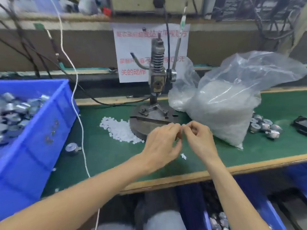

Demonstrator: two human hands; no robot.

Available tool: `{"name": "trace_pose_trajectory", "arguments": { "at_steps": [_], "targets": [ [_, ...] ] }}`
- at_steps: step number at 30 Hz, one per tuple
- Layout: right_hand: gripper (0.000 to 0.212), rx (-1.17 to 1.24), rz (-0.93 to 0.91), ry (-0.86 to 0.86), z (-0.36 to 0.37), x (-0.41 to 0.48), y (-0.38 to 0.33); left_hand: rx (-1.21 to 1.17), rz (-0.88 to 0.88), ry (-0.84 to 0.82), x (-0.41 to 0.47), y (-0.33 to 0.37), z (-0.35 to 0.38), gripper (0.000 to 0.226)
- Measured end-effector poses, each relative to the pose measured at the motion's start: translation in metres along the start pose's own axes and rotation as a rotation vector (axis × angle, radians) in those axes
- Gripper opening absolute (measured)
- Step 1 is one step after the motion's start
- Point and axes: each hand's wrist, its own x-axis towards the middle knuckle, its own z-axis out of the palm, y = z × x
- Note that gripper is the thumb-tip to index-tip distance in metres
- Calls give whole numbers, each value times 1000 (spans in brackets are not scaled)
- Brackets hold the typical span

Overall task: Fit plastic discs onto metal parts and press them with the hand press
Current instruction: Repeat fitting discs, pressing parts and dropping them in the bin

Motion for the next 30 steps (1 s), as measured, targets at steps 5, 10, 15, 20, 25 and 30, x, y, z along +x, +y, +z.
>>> {"name": "trace_pose_trajectory", "arguments": {
  "at_steps": [5,10,15,20,25,30],
  "targets": [
    [23,-53,-183,-160,72,30,-65,225,-232,-73,7,-63,-66,9],
    [23,-26,-311,-279,143,44,-115,338,-324,-45,-7,-110,-128,7],
    [16,0,-453,-411,213,39,-167,441,-450,15,-41,-157,-191,11],
    [12,5,-564,-547,261,24,-198,544,-776,46,-84,-222,-248,17],
    [14,-5,-637,-586,276,16,-194,644,-1122,-642,-128,-283,-275,28],
    [15,-38,-795,-627,287,16,-205,648,-1082,-626,-134,-310,-256,28]
  ]
}}
